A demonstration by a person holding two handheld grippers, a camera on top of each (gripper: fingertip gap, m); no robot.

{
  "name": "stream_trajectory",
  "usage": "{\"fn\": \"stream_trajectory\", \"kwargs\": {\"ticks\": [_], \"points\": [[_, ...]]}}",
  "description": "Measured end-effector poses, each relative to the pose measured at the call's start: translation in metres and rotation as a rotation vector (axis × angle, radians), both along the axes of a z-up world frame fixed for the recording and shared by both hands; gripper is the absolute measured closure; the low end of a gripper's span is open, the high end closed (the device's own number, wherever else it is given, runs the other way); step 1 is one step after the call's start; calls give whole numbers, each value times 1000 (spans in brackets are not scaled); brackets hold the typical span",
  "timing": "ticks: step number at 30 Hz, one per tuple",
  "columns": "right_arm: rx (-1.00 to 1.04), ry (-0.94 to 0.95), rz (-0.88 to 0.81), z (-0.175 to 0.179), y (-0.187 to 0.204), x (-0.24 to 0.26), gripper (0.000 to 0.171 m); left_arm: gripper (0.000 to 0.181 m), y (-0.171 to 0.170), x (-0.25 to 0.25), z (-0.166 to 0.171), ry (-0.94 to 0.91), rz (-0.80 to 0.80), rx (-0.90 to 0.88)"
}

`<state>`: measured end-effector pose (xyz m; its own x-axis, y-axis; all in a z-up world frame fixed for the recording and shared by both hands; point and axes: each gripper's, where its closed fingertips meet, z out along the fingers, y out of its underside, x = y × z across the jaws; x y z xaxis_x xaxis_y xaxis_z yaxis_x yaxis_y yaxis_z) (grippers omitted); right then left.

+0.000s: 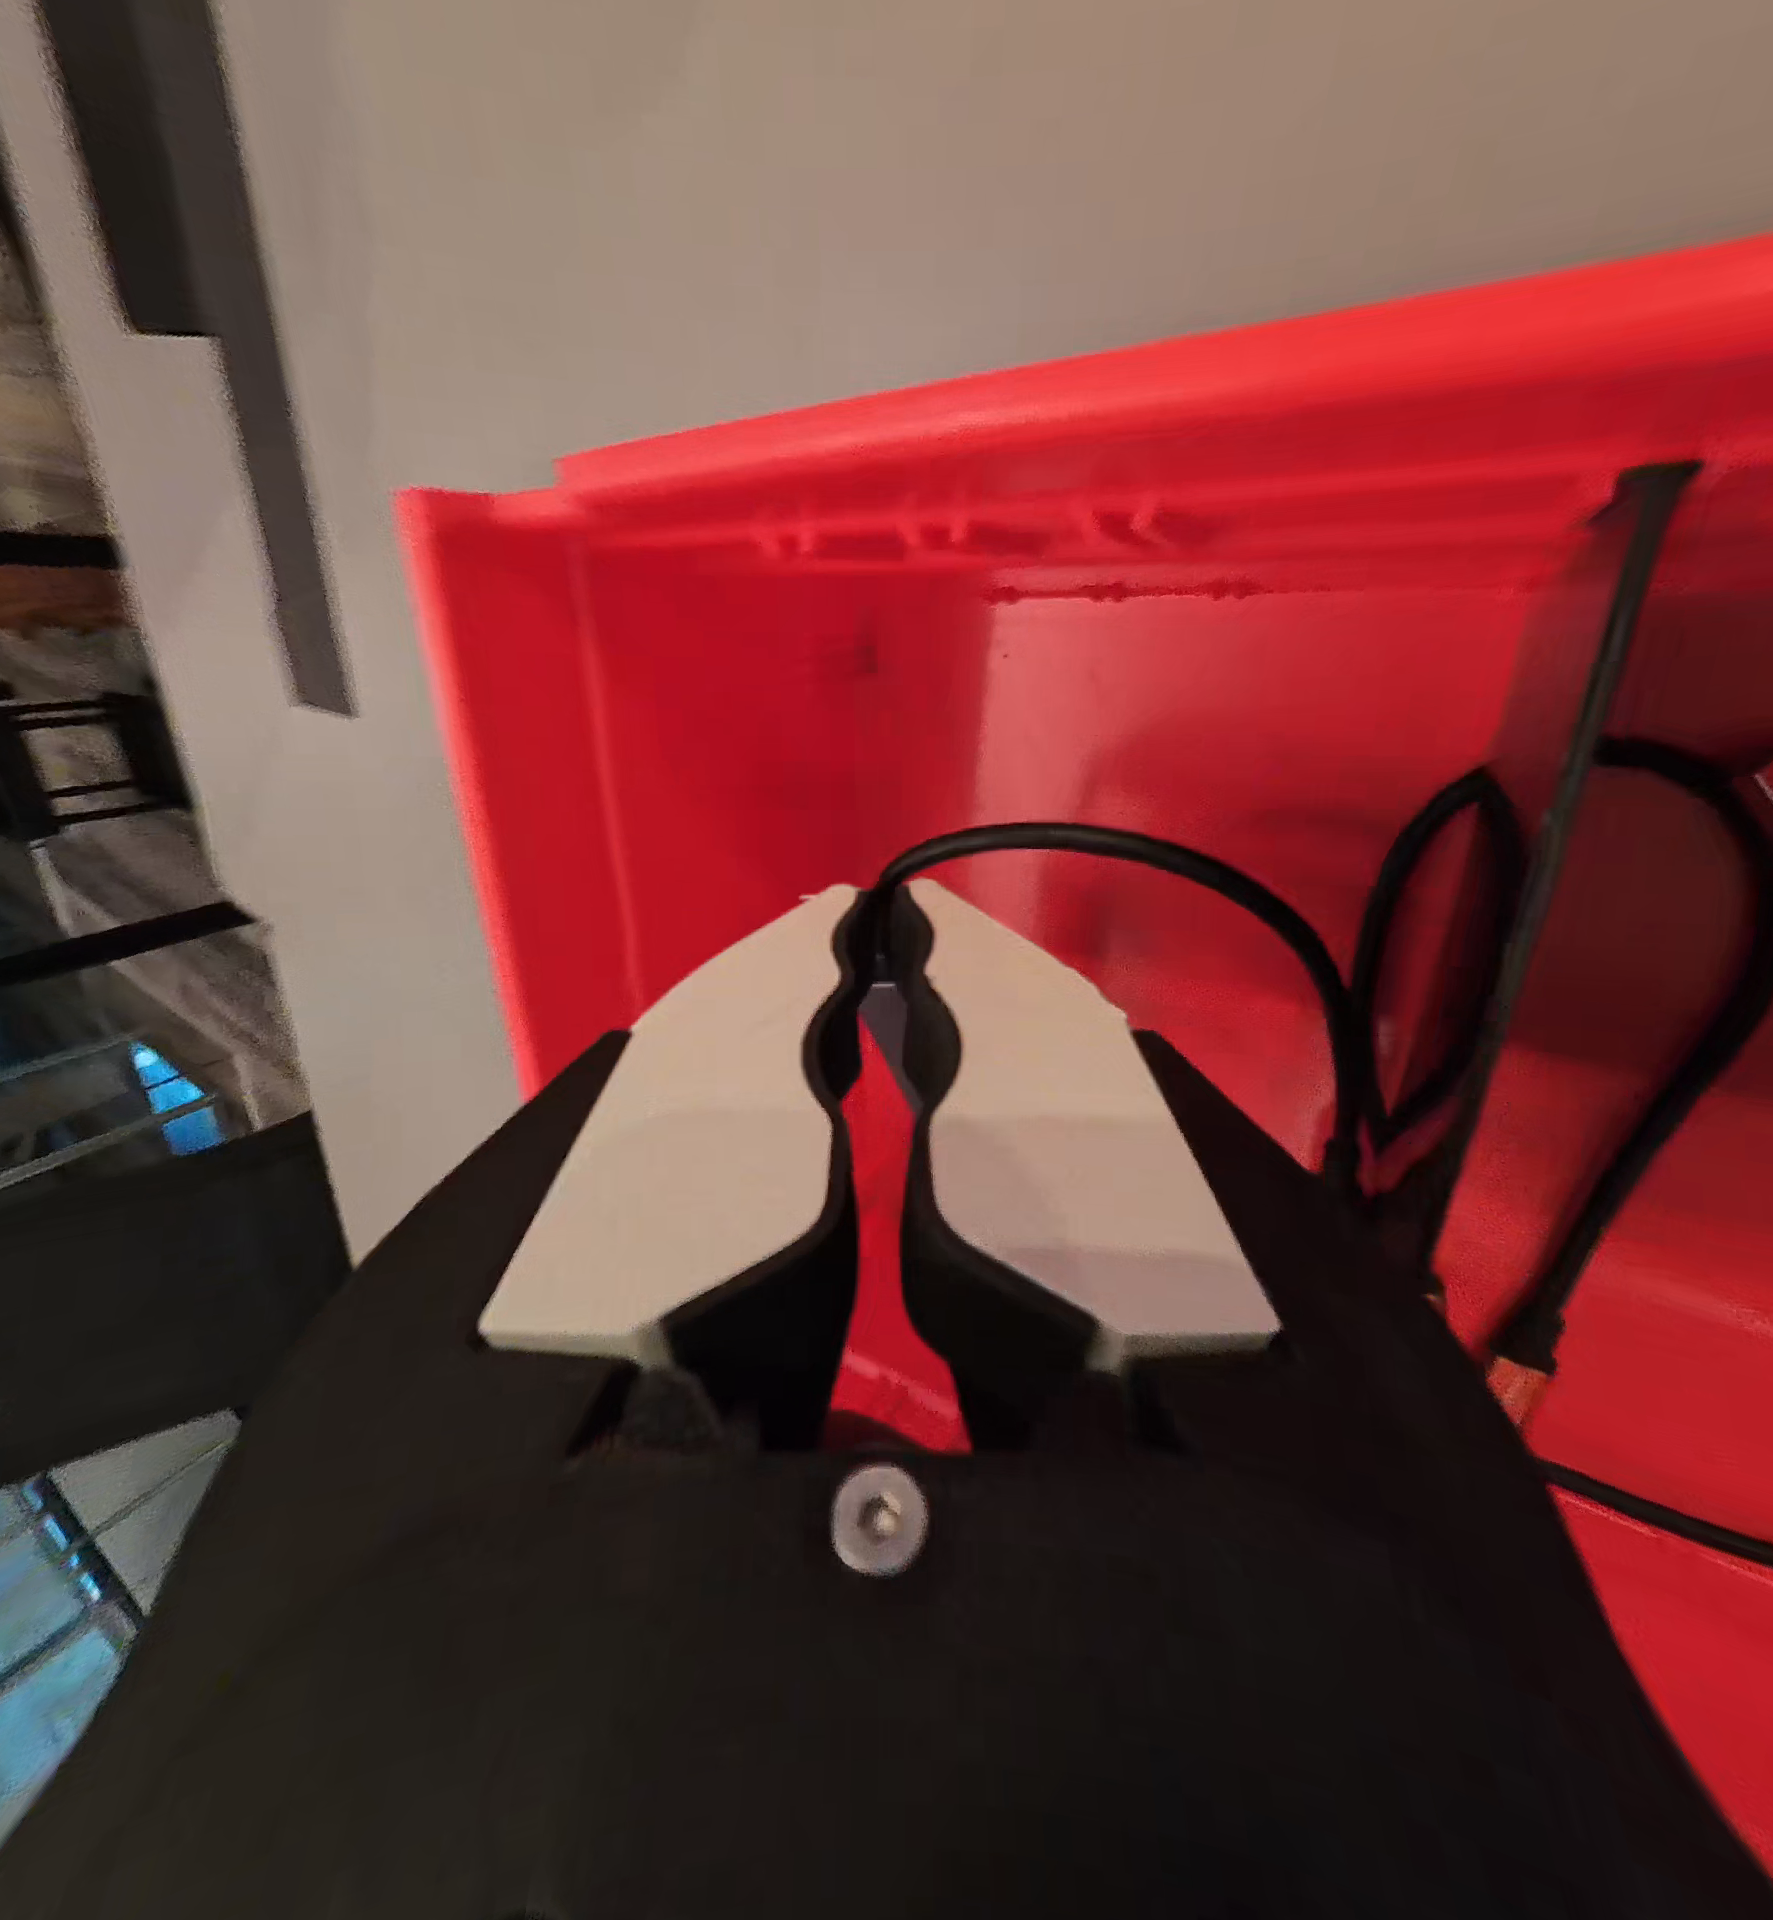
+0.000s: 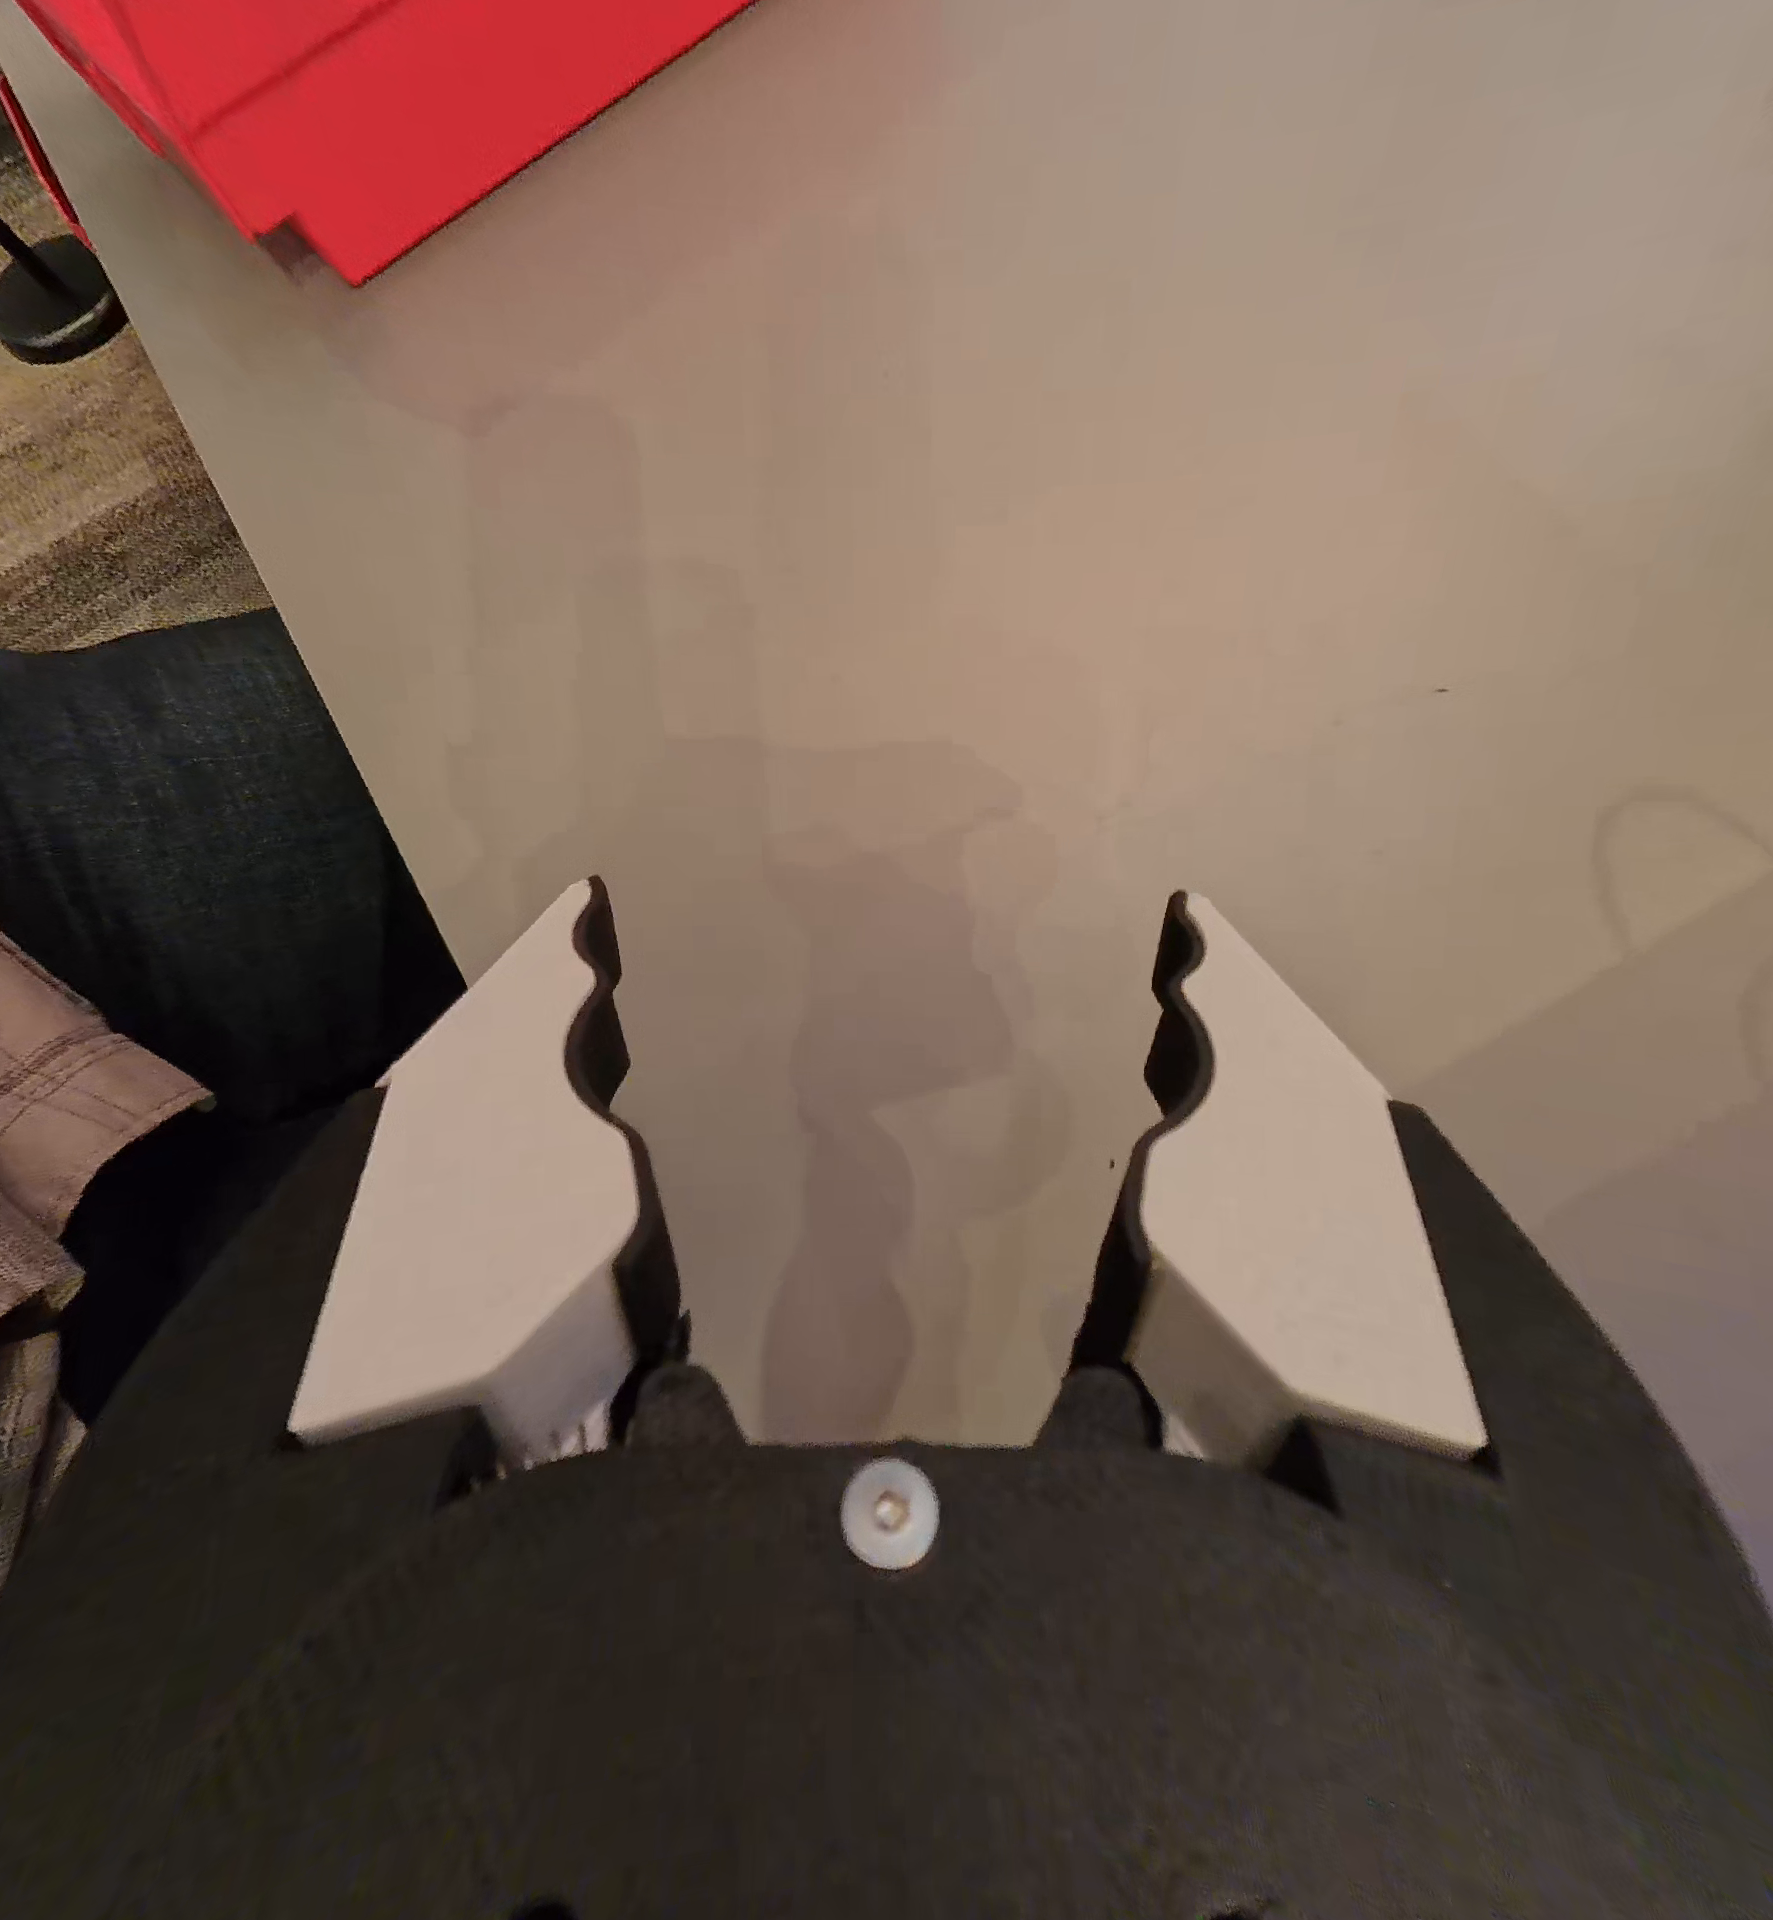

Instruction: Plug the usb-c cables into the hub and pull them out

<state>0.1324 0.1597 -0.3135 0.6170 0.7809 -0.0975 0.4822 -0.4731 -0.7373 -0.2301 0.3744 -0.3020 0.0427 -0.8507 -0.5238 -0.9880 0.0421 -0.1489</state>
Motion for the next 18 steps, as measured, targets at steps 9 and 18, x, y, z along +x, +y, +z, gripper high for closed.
{"fn": "stream_trajectory", "kwargs": {"ticks": [9, 18], "points": [[35, 24, 6, 11, -2, -1, 70, 180, -5, -19, 95, -314, 171, 310], [69, 51, -4, 24, -6, 3, 70, 180, -17, 3, 172, -471, 234, 480]]}}
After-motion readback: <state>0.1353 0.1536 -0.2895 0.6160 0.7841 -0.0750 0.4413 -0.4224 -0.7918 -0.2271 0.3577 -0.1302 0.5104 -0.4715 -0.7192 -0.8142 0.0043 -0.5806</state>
